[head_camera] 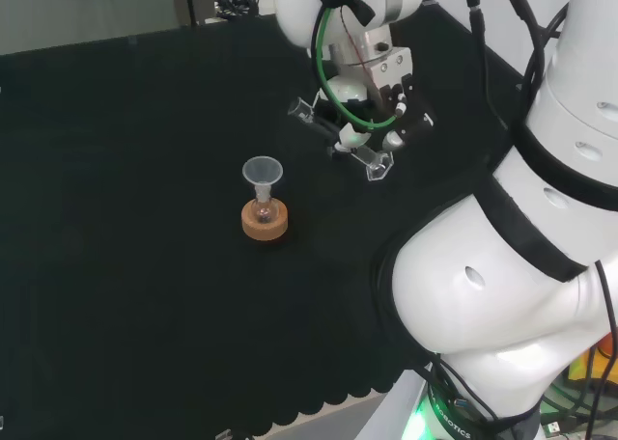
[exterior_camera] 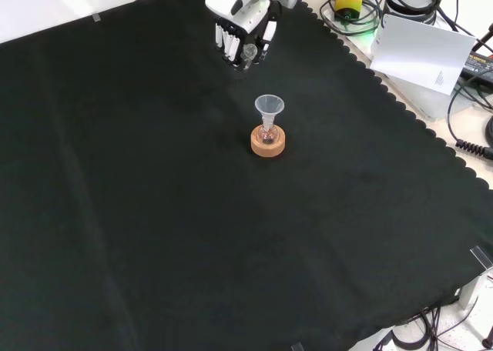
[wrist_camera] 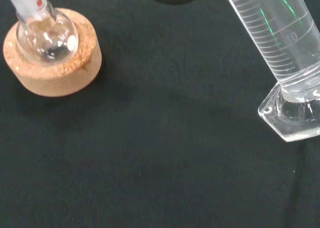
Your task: Pour the water from the graduated cylinder into the round-bottom flask.
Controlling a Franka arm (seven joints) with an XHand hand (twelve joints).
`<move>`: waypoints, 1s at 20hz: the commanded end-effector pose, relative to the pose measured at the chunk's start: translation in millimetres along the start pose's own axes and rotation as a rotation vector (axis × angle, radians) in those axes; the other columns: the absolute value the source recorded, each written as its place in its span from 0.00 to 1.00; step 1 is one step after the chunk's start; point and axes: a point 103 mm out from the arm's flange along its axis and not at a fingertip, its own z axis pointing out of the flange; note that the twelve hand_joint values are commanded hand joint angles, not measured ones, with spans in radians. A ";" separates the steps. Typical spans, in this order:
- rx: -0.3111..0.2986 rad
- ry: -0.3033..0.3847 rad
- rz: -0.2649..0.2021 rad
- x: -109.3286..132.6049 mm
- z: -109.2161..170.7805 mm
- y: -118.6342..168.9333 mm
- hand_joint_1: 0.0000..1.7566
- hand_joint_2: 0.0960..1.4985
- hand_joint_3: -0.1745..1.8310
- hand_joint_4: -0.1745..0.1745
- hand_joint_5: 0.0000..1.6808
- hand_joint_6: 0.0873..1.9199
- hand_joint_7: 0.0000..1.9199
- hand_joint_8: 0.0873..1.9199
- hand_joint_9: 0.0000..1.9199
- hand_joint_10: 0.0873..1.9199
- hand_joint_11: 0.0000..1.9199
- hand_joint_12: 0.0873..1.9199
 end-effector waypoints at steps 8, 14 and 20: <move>0.096 -0.128 -0.016 18.2 10.9 -9.0 0.72 0.72 0.09 0.00 0.59 0.48 0.54 0.48 0.73 0.02 0.54 0.45; 0.146 -0.140 -0.028 16.2 12.7 -9.4 0.72 0.72 0.09 0.00 0.59 0.49 0.54 0.48 0.73 0.02 0.54 0.44; 0.187 -0.173 -0.026 16.0 13.5 -5.1 0.72 0.72 0.09 0.00 0.59 0.49 0.54 0.48 0.73 0.01 0.54 0.44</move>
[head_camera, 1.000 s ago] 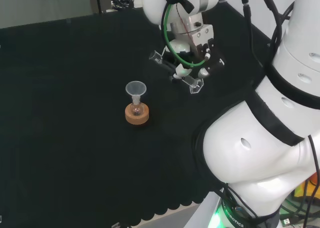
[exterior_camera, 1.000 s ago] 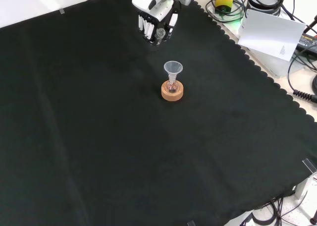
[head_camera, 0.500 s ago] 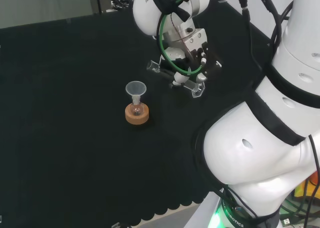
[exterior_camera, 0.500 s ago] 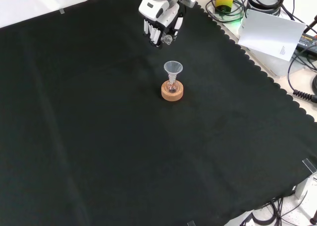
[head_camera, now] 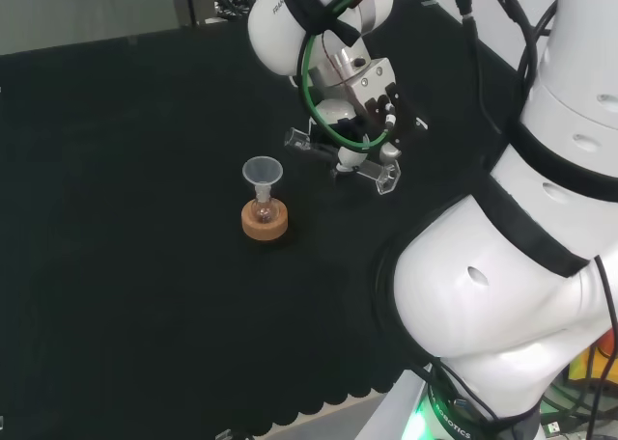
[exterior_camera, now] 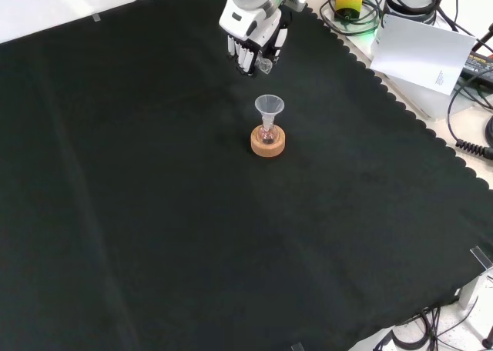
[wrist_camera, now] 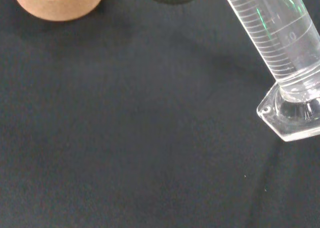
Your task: Pour the water from the graduated cylinder into the round-bottom flask.
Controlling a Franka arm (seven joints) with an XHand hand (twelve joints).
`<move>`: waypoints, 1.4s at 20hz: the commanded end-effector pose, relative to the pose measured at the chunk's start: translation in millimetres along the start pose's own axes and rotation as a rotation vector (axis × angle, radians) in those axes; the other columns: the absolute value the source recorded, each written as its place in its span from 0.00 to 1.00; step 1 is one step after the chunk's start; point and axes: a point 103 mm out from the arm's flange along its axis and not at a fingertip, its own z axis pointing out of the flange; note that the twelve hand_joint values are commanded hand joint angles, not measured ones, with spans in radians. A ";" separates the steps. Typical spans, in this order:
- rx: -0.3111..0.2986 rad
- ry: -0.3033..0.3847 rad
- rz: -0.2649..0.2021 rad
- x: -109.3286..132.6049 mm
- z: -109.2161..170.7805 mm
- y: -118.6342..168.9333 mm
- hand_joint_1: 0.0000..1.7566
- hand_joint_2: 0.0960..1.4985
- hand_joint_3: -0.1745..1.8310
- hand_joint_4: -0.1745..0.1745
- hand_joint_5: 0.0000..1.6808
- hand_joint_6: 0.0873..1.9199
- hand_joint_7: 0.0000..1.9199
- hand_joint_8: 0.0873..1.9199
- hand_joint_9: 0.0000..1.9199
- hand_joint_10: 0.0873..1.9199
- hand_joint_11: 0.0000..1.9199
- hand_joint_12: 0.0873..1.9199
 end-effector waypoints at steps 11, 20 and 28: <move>0.131 -0.129 0.055 -7.7 -4.6 6.6 0.72 0.72 0.09 0.00 0.59 0.49 0.54 0.48 0.73 0.01 0.55 0.44; 0.169 -0.196 0.064 8.4 -13.7 10.1 0.72 0.72 0.09 0.00 0.59 0.49 0.54 0.48 0.73 0.01 0.55 0.44; 0.165 -0.224 0.063 9.9 -17.9 10.0 0.72 0.72 0.09 0.00 0.59 0.49 0.54 0.48 0.73 0.01 0.55 0.43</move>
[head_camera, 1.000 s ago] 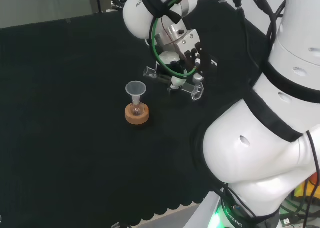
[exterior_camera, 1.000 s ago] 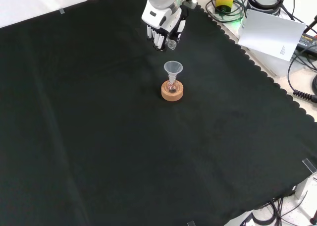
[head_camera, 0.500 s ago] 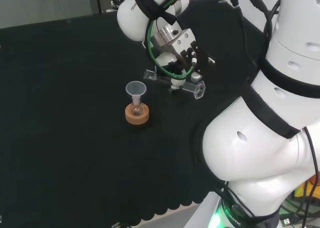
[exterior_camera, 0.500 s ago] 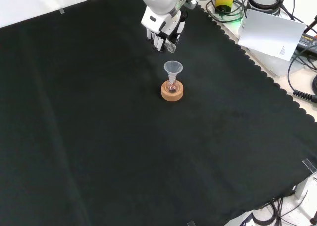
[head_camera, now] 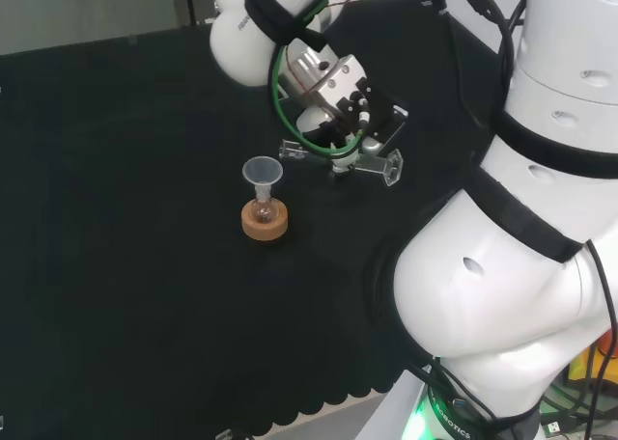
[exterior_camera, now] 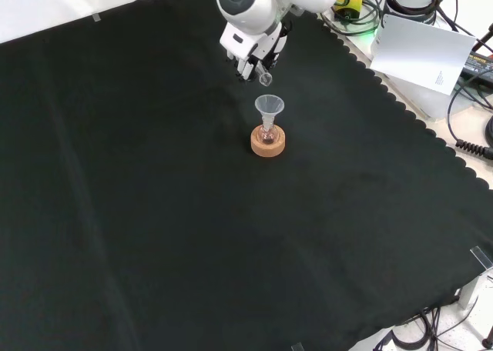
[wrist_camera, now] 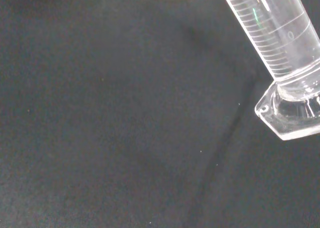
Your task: Pour the water from the graduated cylinder into the round-bottom flask.
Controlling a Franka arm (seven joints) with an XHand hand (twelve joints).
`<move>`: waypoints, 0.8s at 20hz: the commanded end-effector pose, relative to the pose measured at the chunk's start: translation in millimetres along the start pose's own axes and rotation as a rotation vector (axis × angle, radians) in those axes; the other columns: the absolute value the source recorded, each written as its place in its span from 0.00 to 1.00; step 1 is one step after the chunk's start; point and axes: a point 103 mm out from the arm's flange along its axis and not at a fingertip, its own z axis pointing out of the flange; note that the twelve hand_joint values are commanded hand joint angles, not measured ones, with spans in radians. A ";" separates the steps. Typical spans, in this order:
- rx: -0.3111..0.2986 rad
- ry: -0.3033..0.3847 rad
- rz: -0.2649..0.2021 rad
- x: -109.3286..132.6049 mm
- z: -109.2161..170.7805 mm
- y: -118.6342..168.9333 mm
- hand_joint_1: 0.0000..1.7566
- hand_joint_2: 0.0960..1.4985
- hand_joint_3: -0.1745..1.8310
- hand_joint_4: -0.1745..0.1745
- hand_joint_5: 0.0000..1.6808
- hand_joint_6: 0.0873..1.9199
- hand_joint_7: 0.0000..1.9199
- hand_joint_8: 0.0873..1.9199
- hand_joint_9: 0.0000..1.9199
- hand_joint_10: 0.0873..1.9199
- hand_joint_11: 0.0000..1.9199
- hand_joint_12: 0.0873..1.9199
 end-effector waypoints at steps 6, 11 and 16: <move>0.027 -0.069 0.026 8.0 -12.2 -1.8 0.72 0.72 0.09 0.00 0.59 0.49 0.54 0.48 0.74 0.01 0.55 0.43; 0.030 -0.083 0.030 19.8 -19.0 -0.4 0.72 0.72 0.09 0.00 0.59 0.49 0.54 0.48 0.74 0.01 0.55 0.43; 0.033 -0.089 0.030 9.5 -15.3 -0.9 0.72 0.72 0.09 0.00 0.59 0.49 0.54 0.48 0.74 0.00 0.55 0.43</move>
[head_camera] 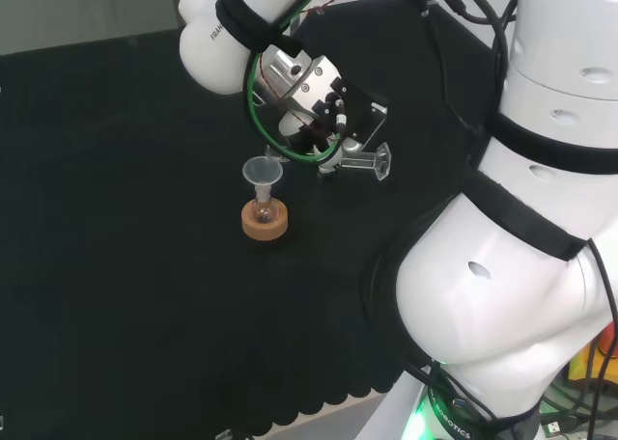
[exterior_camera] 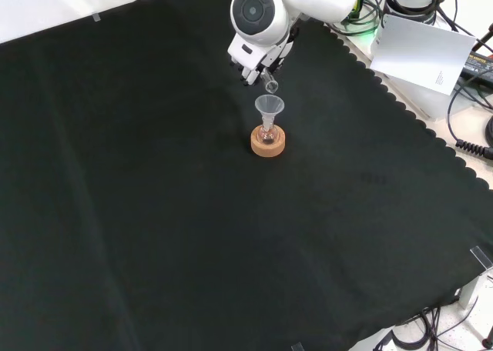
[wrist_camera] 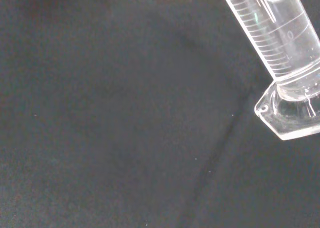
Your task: Pour the water from the graduated cylinder into the round-bottom flask.
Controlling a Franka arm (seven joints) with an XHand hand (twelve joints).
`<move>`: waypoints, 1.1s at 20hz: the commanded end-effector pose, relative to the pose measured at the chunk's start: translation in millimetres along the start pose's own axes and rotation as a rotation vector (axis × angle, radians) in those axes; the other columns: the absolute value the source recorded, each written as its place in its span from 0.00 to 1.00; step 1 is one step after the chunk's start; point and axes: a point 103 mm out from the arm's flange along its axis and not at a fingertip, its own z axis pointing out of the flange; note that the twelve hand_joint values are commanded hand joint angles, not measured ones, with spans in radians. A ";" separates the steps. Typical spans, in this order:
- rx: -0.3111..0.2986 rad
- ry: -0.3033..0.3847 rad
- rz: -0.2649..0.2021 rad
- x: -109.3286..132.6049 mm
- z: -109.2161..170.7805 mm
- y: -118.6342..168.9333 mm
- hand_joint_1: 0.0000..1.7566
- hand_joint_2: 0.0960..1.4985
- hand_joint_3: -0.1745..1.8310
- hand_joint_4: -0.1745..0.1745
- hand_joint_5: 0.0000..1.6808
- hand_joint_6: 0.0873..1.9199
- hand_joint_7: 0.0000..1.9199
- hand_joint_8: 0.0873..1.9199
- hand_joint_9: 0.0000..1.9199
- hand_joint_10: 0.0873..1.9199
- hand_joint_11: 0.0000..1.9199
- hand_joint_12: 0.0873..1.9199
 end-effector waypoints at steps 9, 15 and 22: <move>0.017 -0.043 0.012 -0.8 -4.3 -0.8 0.72 0.72 0.09 0.00 0.59 0.49 0.54 0.48 0.74 0.00 0.55 0.43; -0.003 0.003 -0.023 -10.7 6.0 -0.3 0.72 0.72 0.09 0.00 0.59 0.49 0.54 0.48 0.74 0.00 0.55 0.43; 0.037 -0.069 0.034 -23.7 14.0 -2.2 0.72 0.72 0.09 0.00 0.59 0.49 0.54 0.48 0.74 0.00 0.55 0.43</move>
